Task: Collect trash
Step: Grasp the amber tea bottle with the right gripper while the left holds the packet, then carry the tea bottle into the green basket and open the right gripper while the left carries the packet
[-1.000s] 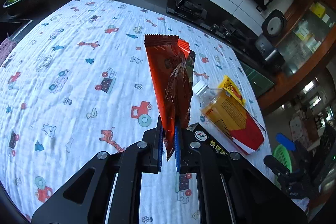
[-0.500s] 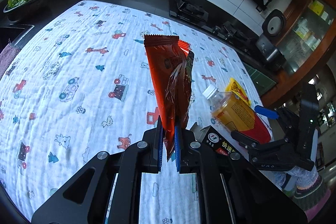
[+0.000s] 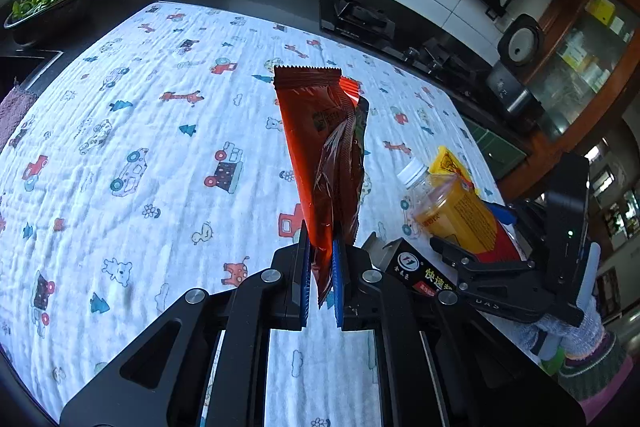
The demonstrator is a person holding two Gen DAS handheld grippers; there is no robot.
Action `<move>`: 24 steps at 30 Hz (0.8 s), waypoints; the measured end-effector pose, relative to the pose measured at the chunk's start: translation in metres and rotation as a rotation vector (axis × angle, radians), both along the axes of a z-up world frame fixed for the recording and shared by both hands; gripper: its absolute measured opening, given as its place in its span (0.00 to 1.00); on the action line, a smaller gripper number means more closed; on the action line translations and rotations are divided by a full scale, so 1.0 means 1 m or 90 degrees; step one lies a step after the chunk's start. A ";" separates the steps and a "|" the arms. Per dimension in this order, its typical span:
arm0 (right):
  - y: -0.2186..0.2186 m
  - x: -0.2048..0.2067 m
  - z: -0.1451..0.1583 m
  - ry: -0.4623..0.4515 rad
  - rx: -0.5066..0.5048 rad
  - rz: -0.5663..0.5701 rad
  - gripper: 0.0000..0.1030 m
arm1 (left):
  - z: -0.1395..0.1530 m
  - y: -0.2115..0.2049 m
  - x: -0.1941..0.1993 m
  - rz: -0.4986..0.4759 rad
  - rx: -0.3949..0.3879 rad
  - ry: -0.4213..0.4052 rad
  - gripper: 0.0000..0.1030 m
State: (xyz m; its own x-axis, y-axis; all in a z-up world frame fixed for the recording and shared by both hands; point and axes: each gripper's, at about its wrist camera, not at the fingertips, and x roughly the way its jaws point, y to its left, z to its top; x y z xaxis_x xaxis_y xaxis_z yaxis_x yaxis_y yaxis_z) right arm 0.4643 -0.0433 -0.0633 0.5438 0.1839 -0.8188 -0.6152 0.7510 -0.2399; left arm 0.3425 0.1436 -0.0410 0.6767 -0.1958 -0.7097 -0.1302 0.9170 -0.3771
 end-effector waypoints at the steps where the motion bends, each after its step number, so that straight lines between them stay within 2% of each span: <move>1: -0.002 -0.003 0.003 -0.001 0.008 -0.001 0.71 | 0.001 -0.002 -0.001 -0.002 0.000 -0.002 0.08; 13: -0.069 -0.057 0.050 -0.039 0.148 -0.083 0.70 | 0.026 -0.051 -0.017 -0.061 0.001 -0.037 0.08; 24: -0.186 -0.112 0.079 -0.071 0.239 -0.218 0.68 | 0.043 -0.138 -0.027 -0.162 -0.002 -0.058 0.08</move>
State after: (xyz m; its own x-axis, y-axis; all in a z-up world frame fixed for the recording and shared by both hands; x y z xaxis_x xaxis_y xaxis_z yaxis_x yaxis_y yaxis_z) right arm 0.3521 -0.2296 0.0161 0.7042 0.2508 -0.6643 -0.3058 0.9515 0.0352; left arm 0.3154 0.0052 0.0025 0.6665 -0.3707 -0.6468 0.1398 0.9144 -0.3800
